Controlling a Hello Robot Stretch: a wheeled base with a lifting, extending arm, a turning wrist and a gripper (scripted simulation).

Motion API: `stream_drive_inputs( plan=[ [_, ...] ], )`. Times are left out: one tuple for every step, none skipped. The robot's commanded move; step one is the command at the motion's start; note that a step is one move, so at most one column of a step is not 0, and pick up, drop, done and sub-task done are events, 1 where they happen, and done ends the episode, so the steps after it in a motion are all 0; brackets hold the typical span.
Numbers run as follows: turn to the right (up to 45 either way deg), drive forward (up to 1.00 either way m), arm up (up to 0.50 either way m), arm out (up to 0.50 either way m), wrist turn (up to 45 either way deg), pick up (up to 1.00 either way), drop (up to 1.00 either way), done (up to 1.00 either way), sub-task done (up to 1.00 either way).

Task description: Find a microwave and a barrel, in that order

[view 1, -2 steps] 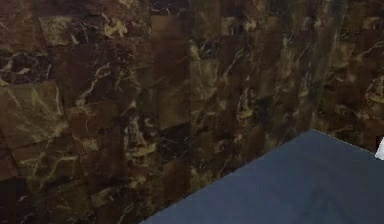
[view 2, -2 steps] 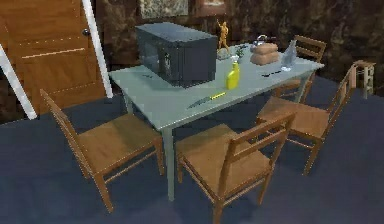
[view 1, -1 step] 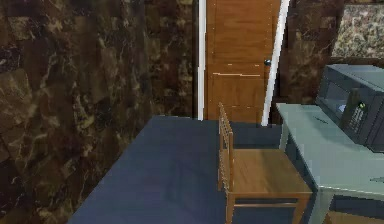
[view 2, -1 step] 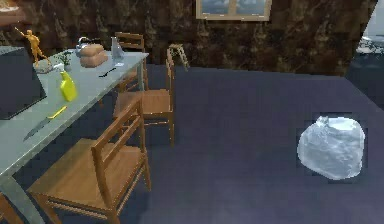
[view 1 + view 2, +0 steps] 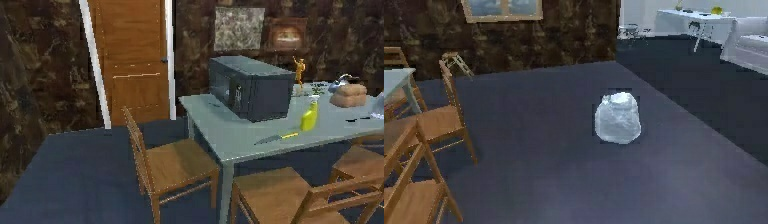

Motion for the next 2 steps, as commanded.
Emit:
stream_drive_inputs(
  plan=[
    [0.0,0.15,0.00,0.00,0.0,0.00,0.00,0.00,0.00],
    [15.0,0.00,0.00,0.00,0.0,0.00,0.00,0.00,0.00]
  ],
)
